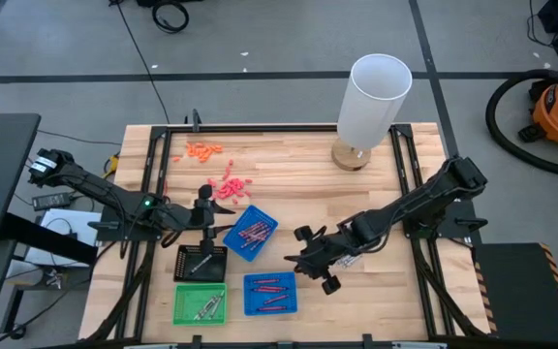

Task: Sort crayons
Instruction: Put the violet crayon into the bottom blue bin

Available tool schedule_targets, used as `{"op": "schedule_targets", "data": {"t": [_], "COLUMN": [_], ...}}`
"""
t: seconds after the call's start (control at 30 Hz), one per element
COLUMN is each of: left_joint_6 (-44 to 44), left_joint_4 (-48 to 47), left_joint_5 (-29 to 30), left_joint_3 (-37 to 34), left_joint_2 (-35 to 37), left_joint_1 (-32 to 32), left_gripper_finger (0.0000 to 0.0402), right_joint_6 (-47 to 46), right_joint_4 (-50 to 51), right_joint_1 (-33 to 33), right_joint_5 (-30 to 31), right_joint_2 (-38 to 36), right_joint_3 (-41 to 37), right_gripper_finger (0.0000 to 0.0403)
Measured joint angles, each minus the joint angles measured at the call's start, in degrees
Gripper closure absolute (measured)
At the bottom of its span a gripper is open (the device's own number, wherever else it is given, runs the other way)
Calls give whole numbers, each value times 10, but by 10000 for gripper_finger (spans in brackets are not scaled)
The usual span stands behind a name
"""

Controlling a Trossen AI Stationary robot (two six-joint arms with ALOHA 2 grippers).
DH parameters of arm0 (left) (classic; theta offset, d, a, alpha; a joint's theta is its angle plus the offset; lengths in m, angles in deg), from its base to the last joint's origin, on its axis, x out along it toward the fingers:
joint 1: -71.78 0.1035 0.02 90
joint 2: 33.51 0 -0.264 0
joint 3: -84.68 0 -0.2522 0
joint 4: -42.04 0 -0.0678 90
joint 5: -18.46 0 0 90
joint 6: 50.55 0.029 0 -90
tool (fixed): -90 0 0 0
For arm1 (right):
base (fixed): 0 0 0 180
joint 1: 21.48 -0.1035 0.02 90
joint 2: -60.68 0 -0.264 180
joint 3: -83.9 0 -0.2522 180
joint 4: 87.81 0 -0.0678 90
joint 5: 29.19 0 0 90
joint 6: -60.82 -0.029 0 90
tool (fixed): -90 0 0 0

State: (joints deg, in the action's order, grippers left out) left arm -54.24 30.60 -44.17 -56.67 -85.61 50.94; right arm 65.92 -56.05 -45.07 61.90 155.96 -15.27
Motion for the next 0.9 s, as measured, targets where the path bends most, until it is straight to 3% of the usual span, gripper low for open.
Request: {"op": "schedule_targets", "data": {"t": [0.57, 0.9], "left_joint_6": [-4, -20], "left_joint_4": [1, 63], "left_joint_5": [0, -1], "left_joint_3": [0, 0], "left_joint_2": [0, 0], "left_joint_1": [0, 0], "left_gripper_finger": [225, 225], "right_joint_6": [24, 65], "right_joint_4": [-67, -144], "right_joint_1": [1, 1], "right_joint_5": [-26, 134], "right_joint_2": [41, 40], "right_joint_3": [-1, -1], "right_gripper_finger": [373, 373]}}
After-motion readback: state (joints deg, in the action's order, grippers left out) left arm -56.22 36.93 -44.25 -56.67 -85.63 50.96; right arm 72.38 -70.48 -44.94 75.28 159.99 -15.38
